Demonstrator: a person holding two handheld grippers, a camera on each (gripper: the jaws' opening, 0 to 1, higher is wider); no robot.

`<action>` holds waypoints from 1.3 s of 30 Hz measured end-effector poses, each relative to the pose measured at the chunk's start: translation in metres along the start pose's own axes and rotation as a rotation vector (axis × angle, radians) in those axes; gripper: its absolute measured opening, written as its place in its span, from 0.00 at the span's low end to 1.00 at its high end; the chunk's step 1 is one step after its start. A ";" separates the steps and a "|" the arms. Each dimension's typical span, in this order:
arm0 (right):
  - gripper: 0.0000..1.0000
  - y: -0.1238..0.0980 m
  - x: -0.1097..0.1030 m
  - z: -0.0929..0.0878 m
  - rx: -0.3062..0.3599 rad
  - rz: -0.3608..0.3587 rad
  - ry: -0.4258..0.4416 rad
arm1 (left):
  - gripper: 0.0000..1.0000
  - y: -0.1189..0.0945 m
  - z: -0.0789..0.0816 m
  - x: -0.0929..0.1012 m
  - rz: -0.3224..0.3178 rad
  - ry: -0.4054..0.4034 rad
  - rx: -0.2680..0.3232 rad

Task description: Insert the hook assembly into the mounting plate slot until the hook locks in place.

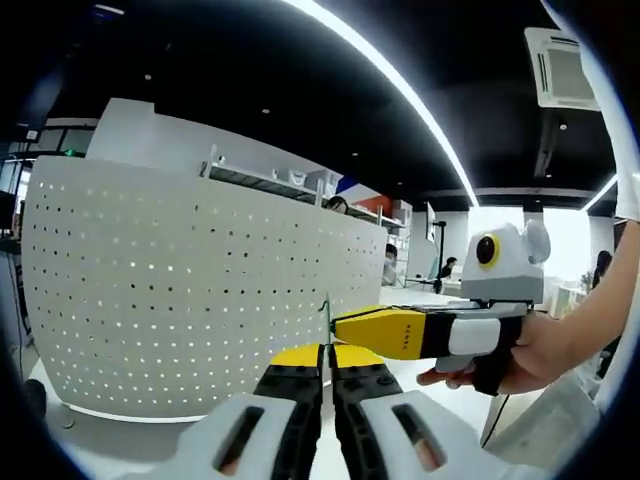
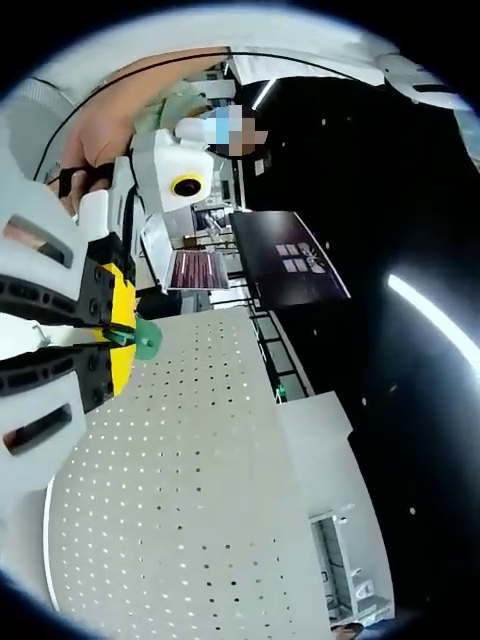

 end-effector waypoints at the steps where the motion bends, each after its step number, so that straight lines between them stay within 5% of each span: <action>1: 0.02 0.000 0.000 0.000 0.000 -0.003 -0.002 | 0.01 0.000 0.000 0.000 0.002 -0.005 0.000; 18: 0.00 -0.001 -0.002 0.003 -0.002 -0.011 0.024 | 0.05 0.001 0.000 0.001 -0.004 -0.023 0.001; 20: 0.00 -0.002 -0.002 0.004 0.001 -0.009 0.027 | 0.15 0.001 -0.002 -0.002 -0.004 -0.017 -0.006; 24: 0.00 -0.004 0.000 0.004 0.003 -0.015 0.033 | 0.52 0.002 -0.008 -0.013 0.030 -0.055 -0.030; 30: 0.00 -0.005 0.000 0.003 0.000 -0.021 0.035 | 0.77 0.002 -0.015 -0.013 0.023 -0.047 -0.066; 39: 0.00 -0.005 0.001 0.003 0.000 -0.024 0.046 | 0.82 0.001 -0.021 -0.009 0.012 -0.005 -0.114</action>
Point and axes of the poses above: the point that each gripper's makers call its tool centre point, and the gripper's own axes: y roughly forward along the fingers, x roughly to its right, z roughly out of its top, the point moved 8 cm from there along -y, roughly backward along the fingers, and after that the axes turned 10 degrees about y, right-handed, at the moved point
